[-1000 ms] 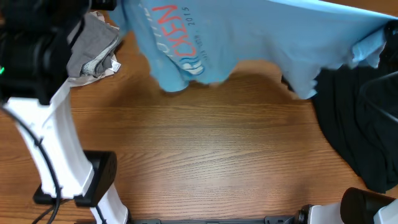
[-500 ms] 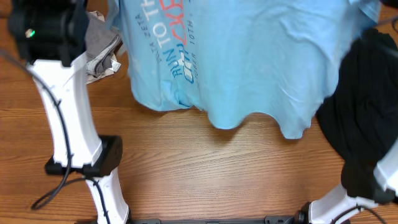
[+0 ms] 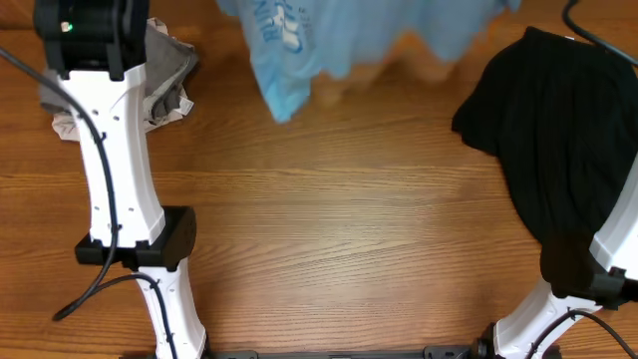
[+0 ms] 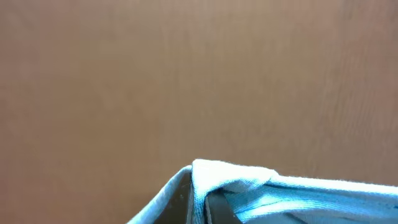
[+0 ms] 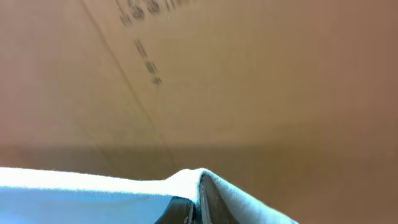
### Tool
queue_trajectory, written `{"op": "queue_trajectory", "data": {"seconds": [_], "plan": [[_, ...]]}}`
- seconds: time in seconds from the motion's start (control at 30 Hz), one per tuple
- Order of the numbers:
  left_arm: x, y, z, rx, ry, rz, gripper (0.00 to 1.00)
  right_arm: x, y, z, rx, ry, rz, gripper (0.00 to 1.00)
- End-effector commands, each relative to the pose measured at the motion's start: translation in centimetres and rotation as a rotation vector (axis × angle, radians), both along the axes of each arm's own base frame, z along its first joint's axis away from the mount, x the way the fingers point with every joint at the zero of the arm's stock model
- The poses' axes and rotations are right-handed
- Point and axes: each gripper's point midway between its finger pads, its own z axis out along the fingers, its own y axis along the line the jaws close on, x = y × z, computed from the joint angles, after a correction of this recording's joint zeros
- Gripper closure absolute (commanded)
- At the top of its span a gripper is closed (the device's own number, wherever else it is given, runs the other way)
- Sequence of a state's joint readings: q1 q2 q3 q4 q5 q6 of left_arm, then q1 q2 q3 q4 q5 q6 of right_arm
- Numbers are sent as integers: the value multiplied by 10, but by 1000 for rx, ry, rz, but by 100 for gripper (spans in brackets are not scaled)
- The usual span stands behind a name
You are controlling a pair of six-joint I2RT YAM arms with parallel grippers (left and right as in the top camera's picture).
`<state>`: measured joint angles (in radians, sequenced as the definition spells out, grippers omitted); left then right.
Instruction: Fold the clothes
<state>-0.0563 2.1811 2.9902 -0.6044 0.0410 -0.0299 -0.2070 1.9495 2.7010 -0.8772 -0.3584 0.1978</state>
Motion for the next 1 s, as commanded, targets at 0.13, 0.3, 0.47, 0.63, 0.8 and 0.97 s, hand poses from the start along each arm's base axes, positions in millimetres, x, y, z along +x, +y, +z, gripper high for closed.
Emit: {"op": "queue_trajectory", "data": {"seconds": [0.13, 0.3, 0.47, 0.63, 0.8, 0.97], "plan": [[-22, 43, 9, 62, 22, 146, 96, 9, -20, -44, -11, 146, -65, 96], [0, 54, -63, 102, 271, 160, 96, 21, -22, -114, 6, 366, -53, 96], [3, 54, -171, 121, 652, 136, 96, 14, -21, -180, 47, 608, -42, 96], [-20, 53, -231, 57, 900, 139, 96, -13, -15, -208, 70, 768, -29, 96], [-42, 49, -250, 39, 1019, 120, 96, -36, -9, -226, 82, 888, -16, 96], [-71, 47, -268, 27, 1153, 115, 96, -55, -12, -229, 76, 949, -51, 96]]}}
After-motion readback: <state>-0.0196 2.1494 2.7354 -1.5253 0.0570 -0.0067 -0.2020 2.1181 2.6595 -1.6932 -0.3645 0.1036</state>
